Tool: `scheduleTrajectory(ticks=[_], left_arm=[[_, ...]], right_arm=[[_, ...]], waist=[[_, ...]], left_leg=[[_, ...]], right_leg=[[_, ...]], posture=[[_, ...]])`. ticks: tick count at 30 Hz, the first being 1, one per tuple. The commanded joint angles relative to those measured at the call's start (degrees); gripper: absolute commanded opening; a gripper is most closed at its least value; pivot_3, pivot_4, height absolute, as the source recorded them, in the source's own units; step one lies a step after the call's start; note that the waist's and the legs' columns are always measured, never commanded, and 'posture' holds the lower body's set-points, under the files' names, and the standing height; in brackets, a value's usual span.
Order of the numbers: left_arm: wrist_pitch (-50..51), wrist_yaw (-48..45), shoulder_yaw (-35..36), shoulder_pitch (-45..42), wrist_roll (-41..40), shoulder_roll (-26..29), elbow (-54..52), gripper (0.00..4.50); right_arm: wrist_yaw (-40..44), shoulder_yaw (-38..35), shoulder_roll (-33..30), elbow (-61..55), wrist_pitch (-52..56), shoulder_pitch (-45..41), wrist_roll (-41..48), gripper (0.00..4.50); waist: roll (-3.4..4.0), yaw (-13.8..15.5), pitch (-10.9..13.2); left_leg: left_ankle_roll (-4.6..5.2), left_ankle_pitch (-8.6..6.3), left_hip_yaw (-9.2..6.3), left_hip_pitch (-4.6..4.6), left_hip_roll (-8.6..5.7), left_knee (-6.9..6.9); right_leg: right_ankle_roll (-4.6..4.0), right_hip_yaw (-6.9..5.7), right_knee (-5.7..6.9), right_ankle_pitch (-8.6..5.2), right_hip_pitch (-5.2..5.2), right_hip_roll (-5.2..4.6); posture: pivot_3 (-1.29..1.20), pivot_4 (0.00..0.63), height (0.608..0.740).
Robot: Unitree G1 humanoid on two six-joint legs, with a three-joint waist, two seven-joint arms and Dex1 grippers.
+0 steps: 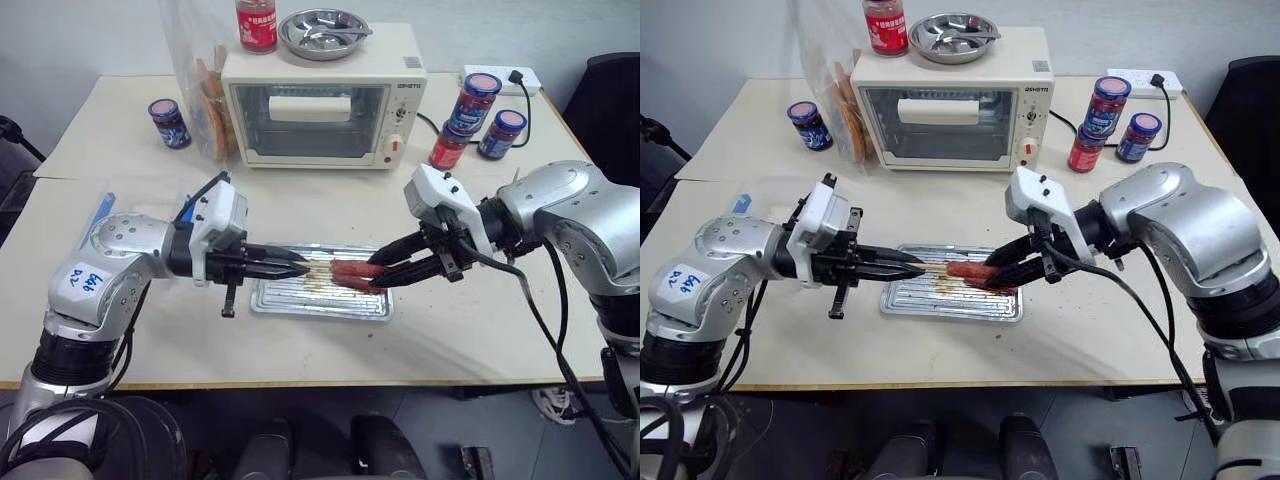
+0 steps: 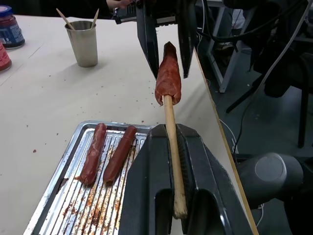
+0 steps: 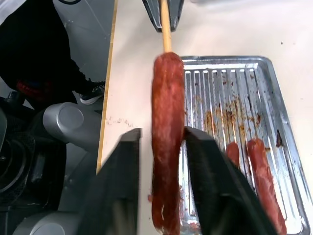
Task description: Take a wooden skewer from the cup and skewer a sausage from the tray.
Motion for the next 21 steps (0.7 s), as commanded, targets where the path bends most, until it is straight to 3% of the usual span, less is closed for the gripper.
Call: scheduleTrajectory(ticks=[1,5,9,12,17,21], left_arm=[[-0.14,1.71,4.90,3.70,-0.68,2.28,-2.50,0.00],[1.32,5.05,10.15,8.96,-2.49,3.41,-5.55,0.00],[5.80,14.72,19.69,15.54,-6.48,1.07,-10.83,0.00],[8.27,23.95,26.75,20.97,-8.77,-3.02,-14.93,0.00],[9.58,36.77,35.78,27.98,-11.57,-10.33,-19.40,0.00],[7.36,47.12,40.50,29.80,-9.87,-16.19,-18.90,0.00]], right_arm=[[-1.26,-2.49,-0.70,0.06,-2.39,-1.54,-1.13,2.23],[-3.03,-4.49,-0.60,1.64,-3.18,-1.84,-1.20,2.23],[-8.61,-8.02,2.20,2.71,-2.01,-1.66,-0.38,2.23],[-11.57,-10.81,4.77,1.93,2.29,-0.48,3.35,2.67],[-17.68,-13.24,9.77,-0.73,2.60,0.65,5.20,3.97],[-22.81,-16.19,15.13,-0.58,5.31,-1.04,8.61,3.97]], waist=[[0.00,-0.21,0.00],[0.00,-0.01,0.00],[0.00,-0.02,0.00],[0.00,-0.06,0.00],[-0.01,0.03,-0.01],[-0.03,0.06,-0.02]], left_leg=[[0.00,0.00,0.00,0.00,0.00,-0.01],[-0.01,0.01,0.00,0.00,0.01,-0.02],[0.00,0.00,0.00,0.00,0.01,-0.03],[0.00,0.00,-0.01,0.00,0.04,-0.05],[0.00,0.00,-0.02,0.00,0.02,-0.01],[-0.05,0.02,-0.01,0.04,0.02,0.01]], right_leg=[[0.00,0.01,0.00,0.00,0.00,0.00],[0.00,0.01,0.03,0.00,-0.04,0.00],[0.00,0.03,0.00,0.00,-0.02,-0.03],[0.00,0.03,0.01,0.00,-0.03,-0.02],[0.00,0.01,0.01,0.00,-0.01,-0.03],[0.00,0.02,0.10,0.00,-0.01,-0.01]], posture=[[0.00,0.150,0.740],[0.00,0.150,0.740],[0.00,0.150,0.740],[0.00,0.150,0.740],[0.00,0.150,0.740],[0.00,0.150,0.740]])
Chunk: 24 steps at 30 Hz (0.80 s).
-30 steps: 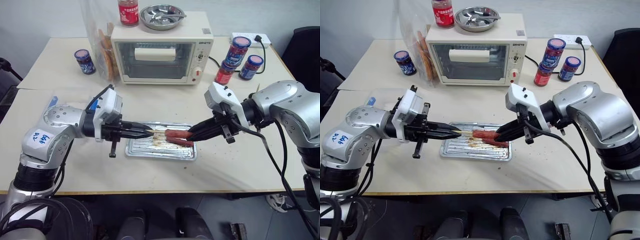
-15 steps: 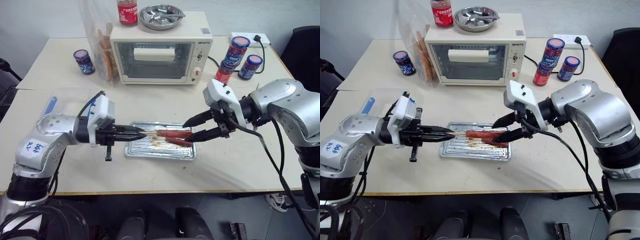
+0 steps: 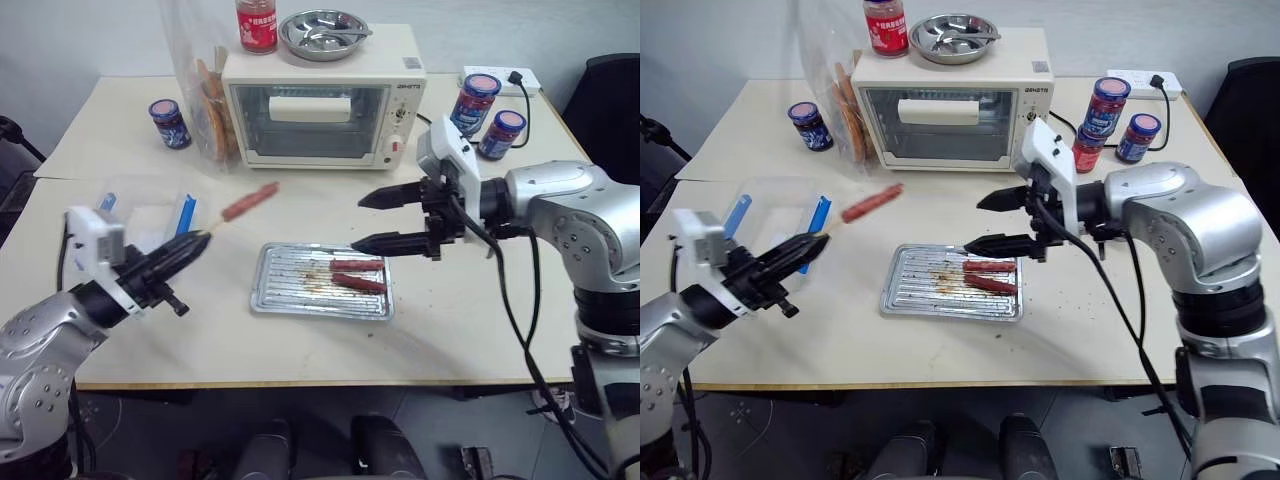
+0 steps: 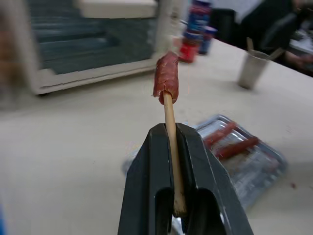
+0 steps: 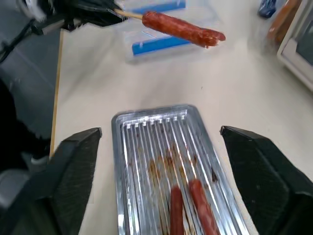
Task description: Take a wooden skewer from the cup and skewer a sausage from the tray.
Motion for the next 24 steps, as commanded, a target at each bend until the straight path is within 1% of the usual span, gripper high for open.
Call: scheduleTrajectory(ticks=[1,4,7,12,16,18,21,22,23,24], left_arm=[[-3.43,9.55,5.23,1.13,1.37,-3.80,-0.93,0.00],[-5.72,15.32,6.59,0.64,4.13,-5.92,1.73,0.00],[-7.27,18.98,6.23,-1.05,6.99,-5.93,6.33,0.00],[-9.66,19.11,1.97,-5.37,11.20,-3.70,15.45,0.00],[-10.65,19.00,-0.17,-7.85,13.14,-2.93,21.53,0.00],[-10.97,18.93,-0.46,-8.46,13.28,-2.96,23.13,0.56],[-11.63,17.78,-0.14,-7.94,12.88,-2.34,22.37,1.10],[-11.57,17.36,0.28,-7.64,12.34,-2.23,21.68,1.43],[-10.47,16.17,1.75,-6.44,10.09,-1.74,19.21,1.62],[-9.27,14.91,3.31,-5.00,7.74,-1.08,16.61,1.62]], right_arm=[[-3.77,-3.29,2.14,-2.31,1.37,-1.79,3.10,3.97],[-4.94,-3.04,2.95,-3.19,1.52,-1.67,4.22,3.97],[-5.67,-2.65,3.29,-3.35,1.39,-2.01,4.87,3.97],[-6.33,-2.26,3.61,-3.09,1.17,-2.44,5.51,3.97],[-7.03,-2.17,3.63,-3.34,0.96,-2.17,5.78,3.97],[-7.38,-2.37,3.51,-3.49,0.87,-1.89,5.99,3.99],[-7.88,-2.46,3.39,-3.39,0.66,-1.42,5.94,3.99],[-7.96,-2.50,3.34,-3.36,0.63,-1.25,5.93,3.99],[-7.99,-2.58,3.08,-3.46,0.56,-0.79,5.87,3.99],[-8.00,-2.65,2.78,-3.58,0.50,-0.31,5.79,3.99]], waist=[[-0.03,0.04,-0.02],[-0.12,0.07,-0.07],[-0.13,0.17,-0.08],[-0.15,0.09,-0.09],[-0.15,-0.05,-0.09],[-0.15,-0.20,-0.09],[-0.15,-0.27,-0.09],[-0.15,-0.26,-0.09],[-0.15,-0.26,-0.09],[-0.19,-0.34,-0.10]], left_leg=[[-0.01,0.01,0.00,0.00,0.00,0.01],[-0.01,0.00,-0.01,0.00,-0.03,0.01],[-0.01,0.00,-0.01,0.00,-0.03,0.01],[0.00,0.00,-0.01,0.00,-0.05,-0.01],[0.00,0.00,-0.01,0.00,-0.06,-0.03],[0.00,0.00,0.00,0.00,-0.05,-0.06],[-0.01,0.00,0.00,0.00,-0.04,-0.09],[-0.01,0.00,0.00,-0.01,-0.04,-0.09],[-0.01,0.00,0.00,-0.01,-0.04,-0.08],[-0.01,0.00,-0.01,-0.01,-0.04,-0.08]], right_leg=[[0.00,-0.02,0.00,0.00,0.00,0.01],[0.00,-0.01,-0.01,0.00,0.01,0.00],[0.00,-0.03,-0.02,0.00,0.02,0.00],[0.00,-0.04,-0.01,0.00,0.01,0.00],[0.00,-0.05,-0.02,0.00,0.01,-0.01],[0.00,-0.04,-0.03,0.00,-0.01,0.00],[0.00,-0.04,-0.03,0.00,-0.03,0.00],[0.00,-0.04,-0.03,0.00,-0.03,0.00],[0.00,-0.04,-0.03,0.00,-0.03,0.00],[0.00,-0.03,-0.03,0.00,-0.03,-0.01]], posture=[[0.00,0.150,0.740],[0.00,0.150,0.740],[0.00,0.150,0.740],[0.00,0.150,0.740],[0.00,0.150,0.740],[0.00,0.150,0.740],[0.00,0.150,0.740],[0.00,0.150,0.740],[0.00,0.150,0.740],[0.00,0.150,0.740]])
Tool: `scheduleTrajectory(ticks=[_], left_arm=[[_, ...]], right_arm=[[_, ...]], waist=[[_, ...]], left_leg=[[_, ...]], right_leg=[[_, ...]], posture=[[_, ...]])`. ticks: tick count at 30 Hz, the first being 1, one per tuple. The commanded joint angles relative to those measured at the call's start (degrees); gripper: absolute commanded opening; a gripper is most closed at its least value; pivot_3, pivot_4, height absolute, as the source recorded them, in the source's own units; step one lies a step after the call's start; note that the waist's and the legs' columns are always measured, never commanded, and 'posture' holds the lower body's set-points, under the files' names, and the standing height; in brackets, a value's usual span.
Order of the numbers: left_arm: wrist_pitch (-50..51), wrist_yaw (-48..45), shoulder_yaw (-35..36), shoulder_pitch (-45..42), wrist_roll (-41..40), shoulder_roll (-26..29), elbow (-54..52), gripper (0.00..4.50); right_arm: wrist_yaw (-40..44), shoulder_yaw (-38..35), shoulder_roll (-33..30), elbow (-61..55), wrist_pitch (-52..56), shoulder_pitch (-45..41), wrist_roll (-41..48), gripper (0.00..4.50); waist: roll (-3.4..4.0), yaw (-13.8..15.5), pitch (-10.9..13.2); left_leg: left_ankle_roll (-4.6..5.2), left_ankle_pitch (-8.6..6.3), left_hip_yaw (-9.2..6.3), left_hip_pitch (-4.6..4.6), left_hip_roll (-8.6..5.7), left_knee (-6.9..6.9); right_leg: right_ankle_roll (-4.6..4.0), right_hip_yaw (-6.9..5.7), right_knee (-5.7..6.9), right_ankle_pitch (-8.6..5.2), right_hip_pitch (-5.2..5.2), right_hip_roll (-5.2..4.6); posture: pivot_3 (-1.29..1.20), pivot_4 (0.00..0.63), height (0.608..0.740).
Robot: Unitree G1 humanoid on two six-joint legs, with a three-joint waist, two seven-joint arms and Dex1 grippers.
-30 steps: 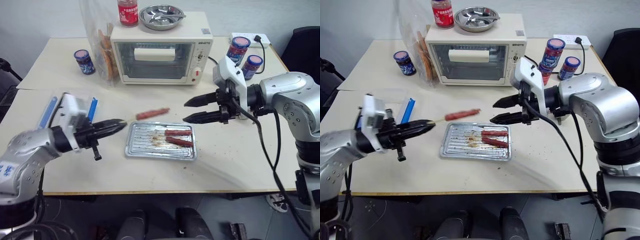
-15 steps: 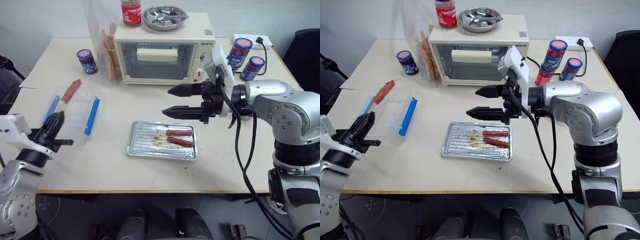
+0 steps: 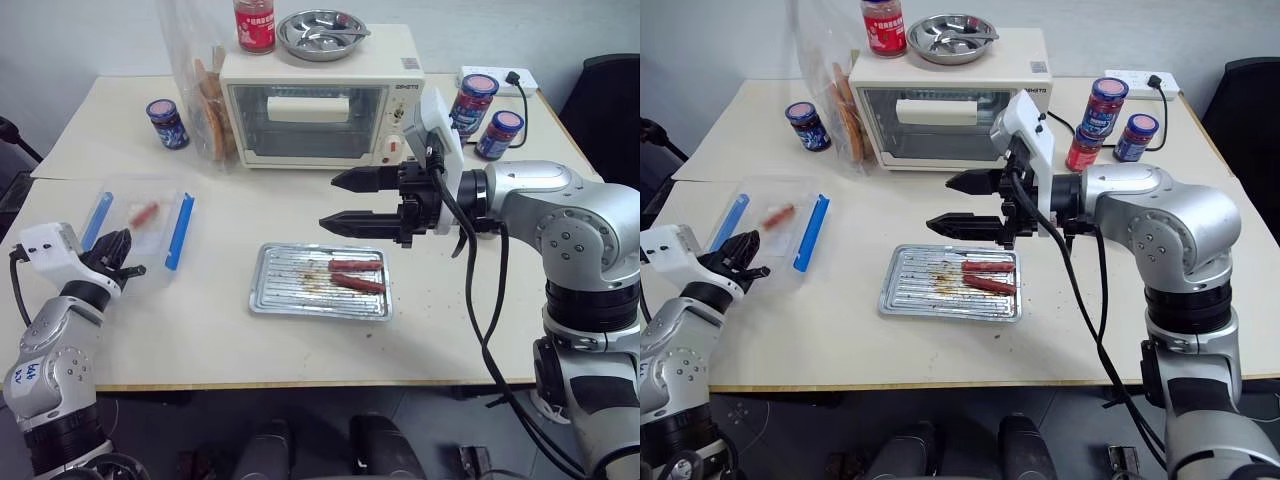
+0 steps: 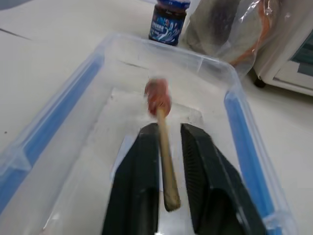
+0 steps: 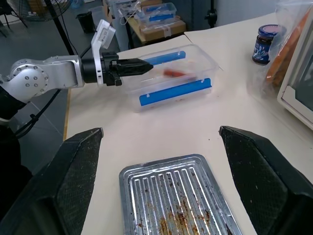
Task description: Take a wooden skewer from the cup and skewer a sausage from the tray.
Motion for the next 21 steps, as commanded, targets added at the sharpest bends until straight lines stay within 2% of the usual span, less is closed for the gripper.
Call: scheduleTrajectory(ticks=[1,6,11,15,16,18,21], left_arm=[[2.26,-4.31,6.09,4.35,-7.57,3.28,-9.91,1.62],[8.60,-14.29,19.06,19.57,-19.41,10.25,-19.80,1.62],[10.98,-22.41,31.29,33.16,-24.21,14.59,-19.67,1.62],[7.79,-26.02,34.62,36.99,-21.49,15.50,-14.98,1.62],[7.73,-25.83,34.80,36.98,-21.44,15.68,-14.42,1.69],[7.60,-25.55,34.72,36.87,-21.57,15.80,-13.89,1.69],[6.58,-25.82,32.88,36.60,-20.91,15.22,-14.46,1.69]], right_arm=[[-0.23,-1.62,-1.17,-2.39,-1.30,1.01,0.64,3.99],[1.60,-0.56,-5.14,-2.87,-3.02,4.20,-1.37,3.99],[3.55,-0.21,-7.72,-2.24,-5.26,5.64,-2.26,3.99],[4.53,-0.36,-7.90,-1.49,-5.83,5.07,-1.65,3.99],[4.53,-0.47,-7.69,-1.30,-5.57,4.80,-1.28,4.25],[4.57,-0.57,-7.43,-1.08,-5.18,4.49,-0.84,4.45],[4.28,-0.20,-7.34,-1.21,-5.39,4.40,-1.15,4.45]], waist=[[-0.07,-0.18,-0.03],[-0.10,-0.91,-0.01],[-0.04,-1.19,0.02],[-0.02,-0.97,0.03],[-0.02,-0.96,0.03],[-0.02,-0.97,0.03],[-0.03,-1.03,0.03]], left_leg=[[0.00,0.00,0.00,-0.01,0.01,-0.02],[0.02,-0.03,-0.01,-0.04,0.07,-0.15],[0.06,-0.05,0.02,0.06,0.06,-0.15],[0.05,-0.04,0.01,0.16,0.08,-0.20],[0.05,-0.04,-0.01,0.16,0.07,-0.20],[0.08,-0.05,-0.01,0.16,0.06,-0.20],[0.13,-0.09,-0.01,0.15,0.06,-0.21]], right_leg=[[0.00,0.01,-0.02,0.00,0.00,0.00],[-0.02,0.01,-0.05,0.00,0.02,-0.02],[-0.06,0.02,-0.30,-0.02,0.13,-0.05],[-0.12,-0.01,-0.28,-0.05,0.18,-0.05],[-0.12,-0.02,-0.28,-0.05,0.20,-0.05],[-0.12,-0.01,-0.31,-0.05,0.22,-0.07],[-0.12,0.01,-0.34,-0.05,0.22,-0.08]], posture=[[0.00,0.150,0.740],[0.00,0.150,0.740],[0.00,0.150,0.740],[0.00,0.150,0.740],[0.00,0.150,0.740],[0.00,0.150,0.740],[0.00,0.150,0.740]])
